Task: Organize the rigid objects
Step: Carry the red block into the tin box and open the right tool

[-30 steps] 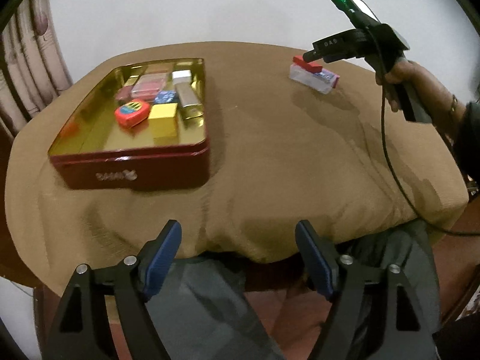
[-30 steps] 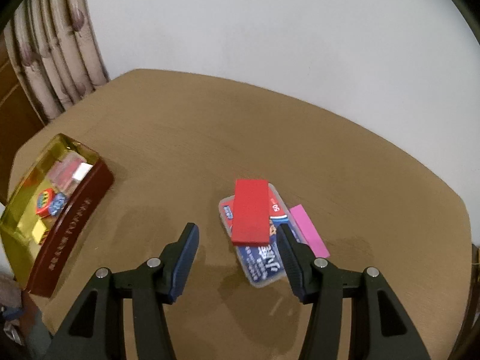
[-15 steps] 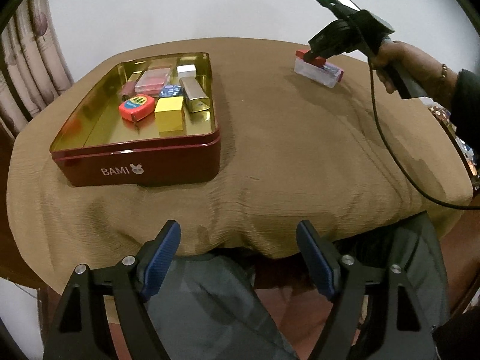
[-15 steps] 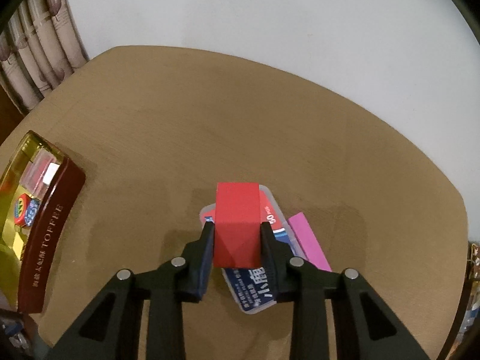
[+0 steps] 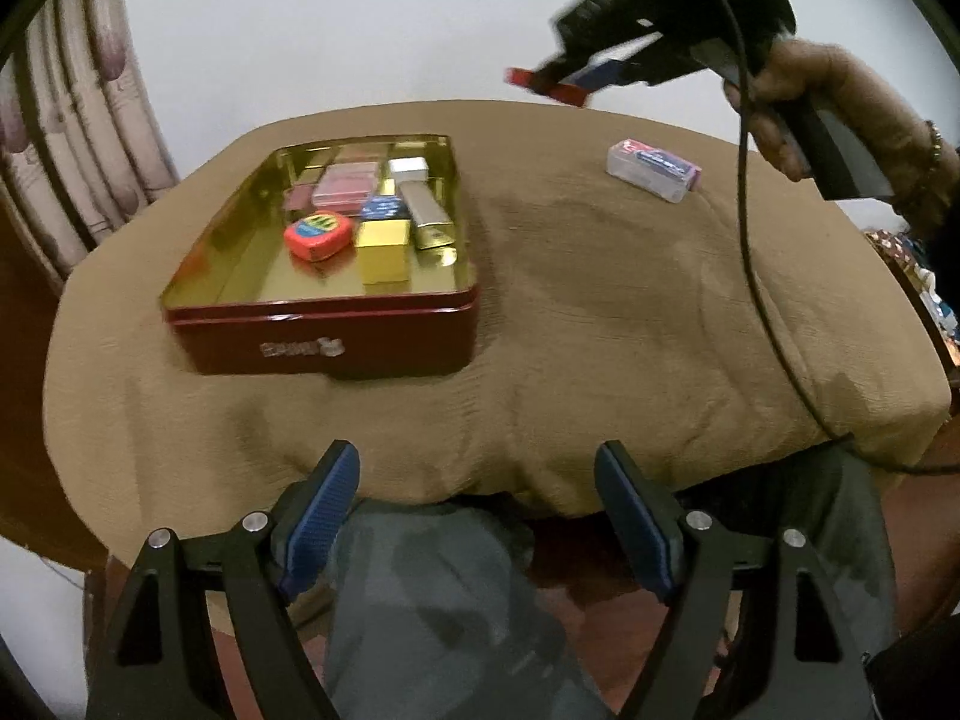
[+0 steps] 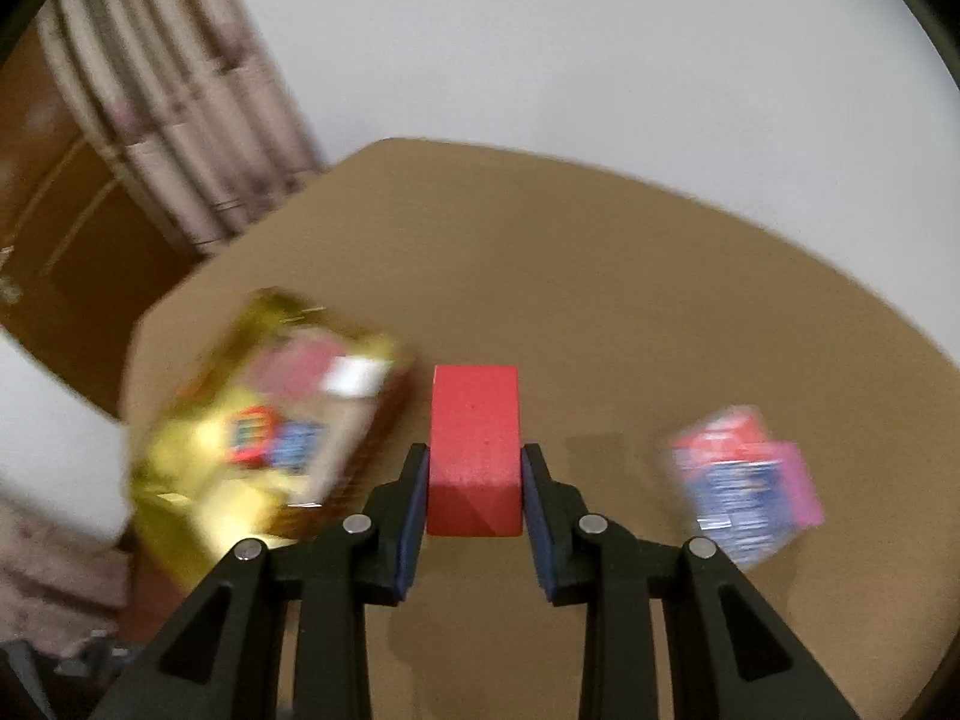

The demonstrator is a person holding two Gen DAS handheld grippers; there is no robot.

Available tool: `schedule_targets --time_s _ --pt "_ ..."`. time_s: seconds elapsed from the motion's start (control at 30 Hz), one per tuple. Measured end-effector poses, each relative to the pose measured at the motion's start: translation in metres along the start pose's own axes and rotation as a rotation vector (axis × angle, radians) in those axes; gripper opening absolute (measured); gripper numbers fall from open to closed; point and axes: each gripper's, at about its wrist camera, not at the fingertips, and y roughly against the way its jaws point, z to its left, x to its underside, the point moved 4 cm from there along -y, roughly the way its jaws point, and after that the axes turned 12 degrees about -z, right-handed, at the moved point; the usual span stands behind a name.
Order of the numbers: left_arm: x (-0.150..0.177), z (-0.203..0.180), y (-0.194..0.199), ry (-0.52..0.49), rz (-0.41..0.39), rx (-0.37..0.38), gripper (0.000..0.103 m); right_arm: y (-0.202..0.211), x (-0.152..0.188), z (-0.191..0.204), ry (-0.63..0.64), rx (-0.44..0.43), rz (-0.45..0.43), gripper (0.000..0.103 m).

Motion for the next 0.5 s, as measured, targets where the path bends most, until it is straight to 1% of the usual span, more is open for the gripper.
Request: schedule_targets --time_s 0.07,0.13,0.2,0.3,0.37,0.43,0.5 --pt "0.001 0.010 0.007 0.017 -0.009 -0.016 0.078 -0.015 0.007 0.045 0.009 -0.089 0.040 0.030" --pt "0.002 0.018 0.012 0.031 -0.013 -0.031 0.079 -0.028 0.015 0.081 0.015 -0.159 0.079 0.030" --pt "0.003 0.026 0.016 0.047 -0.022 -0.040 0.079 -0.047 0.022 0.111 0.036 -0.192 0.118 0.030" --pt "0.006 0.033 0.020 0.056 -0.021 -0.045 0.079 -0.078 0.033 0.146 0.045 -0.217 0.167 0.030" --pt "0.007 0.037 0.021 0.059 -0.023 -0.047 0.079 -0.094 0.039 0.159 0.040 -0.210 0.199 0.030" --pt "0.006 0.041 0.024 0.068 -0.027 -0.046 0.079 -0.102 0.043 0.165 0.019 -0.215 0.219 0.030" --pt "0.005 0.044 0.026 0.075 -0.036 -0.045 0.079 -0.121 0.044 0.179 0.004 -0.196 0.238 0.030"
